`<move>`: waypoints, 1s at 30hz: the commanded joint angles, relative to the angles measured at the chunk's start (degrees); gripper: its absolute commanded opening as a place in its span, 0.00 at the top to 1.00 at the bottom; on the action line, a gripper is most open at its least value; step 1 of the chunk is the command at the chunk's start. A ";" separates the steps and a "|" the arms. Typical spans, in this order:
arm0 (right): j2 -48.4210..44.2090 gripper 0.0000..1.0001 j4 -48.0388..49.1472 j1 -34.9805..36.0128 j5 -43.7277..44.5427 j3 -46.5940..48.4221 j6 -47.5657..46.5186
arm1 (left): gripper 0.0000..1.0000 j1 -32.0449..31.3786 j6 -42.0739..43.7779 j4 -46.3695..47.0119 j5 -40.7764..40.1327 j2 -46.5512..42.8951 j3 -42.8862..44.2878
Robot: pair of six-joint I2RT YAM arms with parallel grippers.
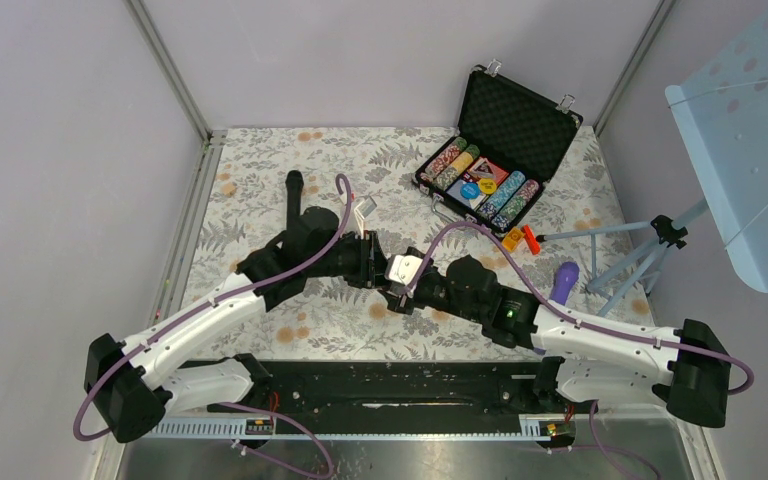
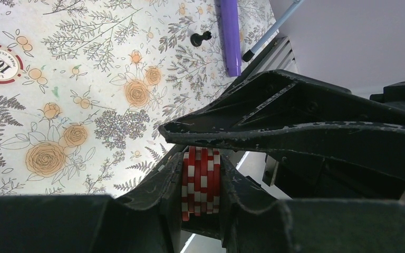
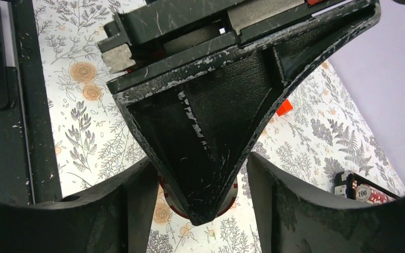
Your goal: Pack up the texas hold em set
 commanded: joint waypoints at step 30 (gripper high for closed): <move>0.47 1.00 0.59 0.57 1.72 3.19 1.58 | 0.78 -0.38 -1.39 4.59 2.20 1.11 -0.12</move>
